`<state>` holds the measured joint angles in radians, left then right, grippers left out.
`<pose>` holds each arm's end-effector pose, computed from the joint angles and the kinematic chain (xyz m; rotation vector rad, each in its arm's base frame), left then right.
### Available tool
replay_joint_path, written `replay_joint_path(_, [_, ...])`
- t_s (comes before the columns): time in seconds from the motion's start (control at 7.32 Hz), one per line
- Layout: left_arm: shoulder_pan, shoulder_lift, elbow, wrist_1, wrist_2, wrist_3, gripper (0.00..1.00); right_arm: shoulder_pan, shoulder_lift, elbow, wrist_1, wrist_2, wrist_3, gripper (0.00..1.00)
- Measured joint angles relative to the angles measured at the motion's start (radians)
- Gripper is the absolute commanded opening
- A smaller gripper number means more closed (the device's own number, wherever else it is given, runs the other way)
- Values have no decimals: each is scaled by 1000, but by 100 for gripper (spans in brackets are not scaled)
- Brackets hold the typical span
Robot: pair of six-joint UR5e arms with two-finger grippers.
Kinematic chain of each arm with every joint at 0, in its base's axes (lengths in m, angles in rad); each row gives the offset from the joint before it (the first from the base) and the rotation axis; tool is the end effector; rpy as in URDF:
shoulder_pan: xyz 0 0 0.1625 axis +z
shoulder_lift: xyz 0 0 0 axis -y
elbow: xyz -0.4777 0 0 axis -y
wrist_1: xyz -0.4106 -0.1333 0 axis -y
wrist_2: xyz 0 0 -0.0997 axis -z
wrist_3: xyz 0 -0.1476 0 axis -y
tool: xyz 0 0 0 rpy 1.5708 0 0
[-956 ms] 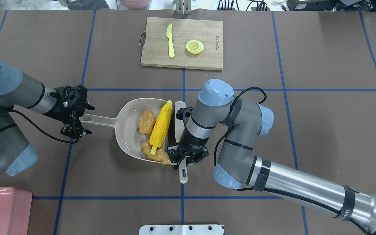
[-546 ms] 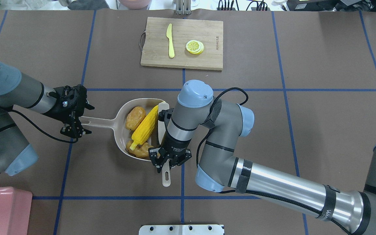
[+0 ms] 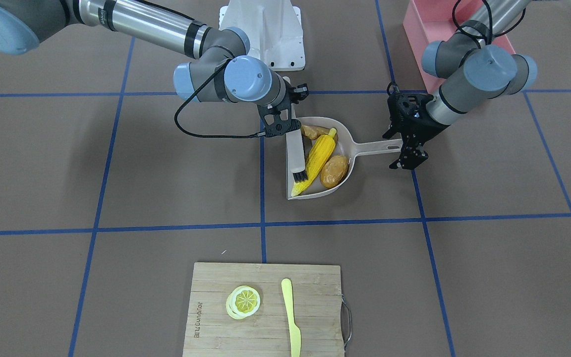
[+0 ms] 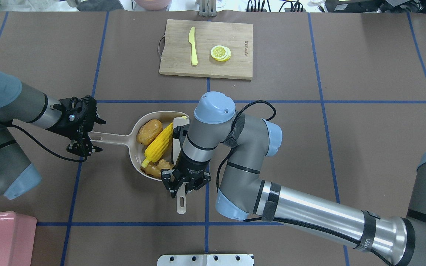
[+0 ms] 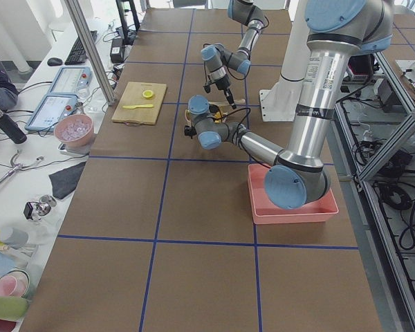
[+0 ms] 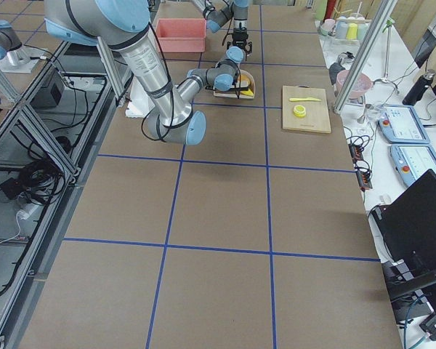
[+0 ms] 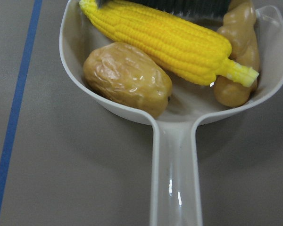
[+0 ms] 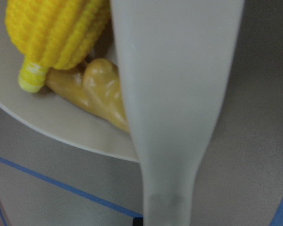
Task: Sweep and dump trash into bin
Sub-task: 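Sweep the remaining ginger into the dustpan with the brush again, then carry the loaded dustpan toward the pink bin with the left gripper while the right withdraws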
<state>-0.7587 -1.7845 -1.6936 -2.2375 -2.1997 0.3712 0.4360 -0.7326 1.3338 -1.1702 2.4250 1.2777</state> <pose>0.4348 -0.4762 0.4739 0.8936 0.8421 1.3592 -0.7423 -0.3701 0.2180 -0.3924 -1.1493 -0.3022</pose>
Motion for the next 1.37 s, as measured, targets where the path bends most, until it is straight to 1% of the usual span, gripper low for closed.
replay_joint_path(0.14, [0,0,-2,0,0,-1,92,0,-6,8,1,2,13,0])
replay_joint_path(0.27, [1,0,-2,0,1,-1,89,0,-20,26,1,6,29,0])
replay_joint_path(0.41, [2,0,-2,0,0,-1,85,0,-47,63,-5,10,39,0])
replay_joint_path(0.55, [2,0,-2,1,0,-1,79,1,-79,109,-11,14,45,0])
replay_joint_path(0.68, [2,1,-4,1,0,-1,68,1,-113,152,-18,17,53,0])
replay_joint_path(0.82, [3,1,-6,1,0,-2,52,1,-145,190,-28,18,57,0])
replay_joint_path(0.96, [3,2,-7,1,0,-2,38,3,-180,228,-43,20,59,0])
replay_joint_path(1.23, [4,3,-7,0,0,-3,22,23,-250,310,-91,27,60,0])
replay_joint_path(1.37, [4,3,-9,0,-2,-3,17,44,-291,364,-123,38,58,0])
